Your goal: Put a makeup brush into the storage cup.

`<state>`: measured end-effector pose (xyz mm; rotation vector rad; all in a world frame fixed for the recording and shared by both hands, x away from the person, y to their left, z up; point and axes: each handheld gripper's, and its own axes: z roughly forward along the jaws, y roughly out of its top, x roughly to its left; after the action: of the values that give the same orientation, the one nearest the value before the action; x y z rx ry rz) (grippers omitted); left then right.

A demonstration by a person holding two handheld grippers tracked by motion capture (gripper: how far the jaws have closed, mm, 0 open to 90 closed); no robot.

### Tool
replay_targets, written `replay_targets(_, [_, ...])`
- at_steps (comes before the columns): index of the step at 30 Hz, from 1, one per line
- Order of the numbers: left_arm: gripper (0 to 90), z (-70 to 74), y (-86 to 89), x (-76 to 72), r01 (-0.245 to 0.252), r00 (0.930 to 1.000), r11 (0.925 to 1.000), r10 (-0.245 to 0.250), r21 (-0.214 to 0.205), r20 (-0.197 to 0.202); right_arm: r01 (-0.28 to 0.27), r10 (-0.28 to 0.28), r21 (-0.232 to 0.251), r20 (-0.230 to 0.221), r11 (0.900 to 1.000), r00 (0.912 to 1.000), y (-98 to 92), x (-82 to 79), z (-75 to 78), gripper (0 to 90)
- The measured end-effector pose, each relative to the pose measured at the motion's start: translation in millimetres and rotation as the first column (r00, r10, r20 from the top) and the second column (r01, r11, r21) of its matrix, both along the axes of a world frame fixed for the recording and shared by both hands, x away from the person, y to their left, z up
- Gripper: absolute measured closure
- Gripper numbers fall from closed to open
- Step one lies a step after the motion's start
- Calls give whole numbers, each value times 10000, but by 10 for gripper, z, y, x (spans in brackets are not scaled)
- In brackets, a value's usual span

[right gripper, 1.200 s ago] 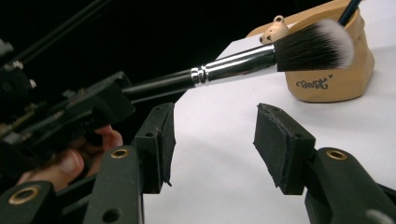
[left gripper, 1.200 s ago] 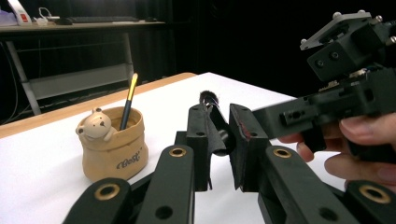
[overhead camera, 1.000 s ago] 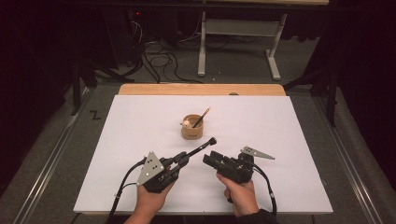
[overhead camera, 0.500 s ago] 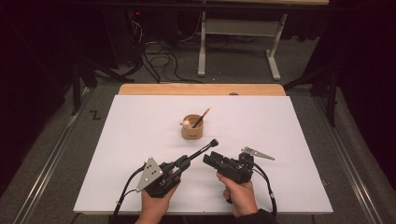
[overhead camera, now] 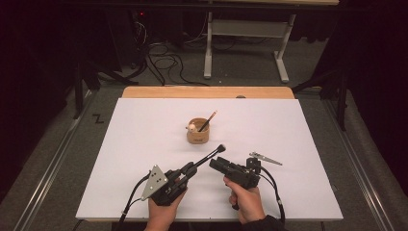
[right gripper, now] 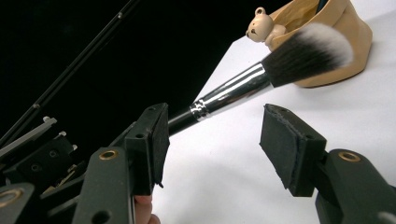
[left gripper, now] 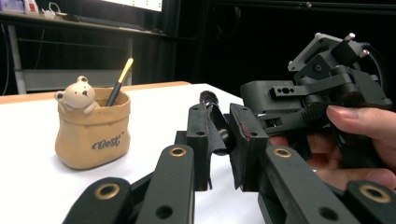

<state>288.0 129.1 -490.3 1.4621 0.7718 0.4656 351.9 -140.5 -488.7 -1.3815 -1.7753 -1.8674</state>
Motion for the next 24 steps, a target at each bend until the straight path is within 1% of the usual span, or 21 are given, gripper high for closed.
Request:
replay_targets(4, [793,1,-9,-4,28,10000,10000,-28,7,9,10,-9,68,-70,10000,10000,3,17,-17,429])
replay_targets(10, [793,15,-44,-25,144,9999,9997,-145,175,82,47,-39,309,-263,9995,9996,4,36,-36,451])
replay_targets(12, [793,19,-58,-30,169,9998,9998,-170,127,97,58,-48,358,-299,9993,9995,3,39,-35,451])
replay_targets(13, [793,20,-61,-31,188,9998,9997,-190,169,110,66,-54,373,-325,9993,9995,2,39,-33,452])
replay_targets(18, [793,22,-72,-28,274,9996,9995,-275,186,75,86,-75,398,-280,9992,9996,-4,60,-46,454])
replay_targets(21, [792,21,-78,-30,272,9996,9995,-273,151,72,104,-85,486,-404,9988,9991,-10,70,-53,461])
replay_targets(24, [792,21,-79,-31,284,9996,9995,-285,126,74,111,-85,593,-437,9982,9990,-16,76,-58,471])
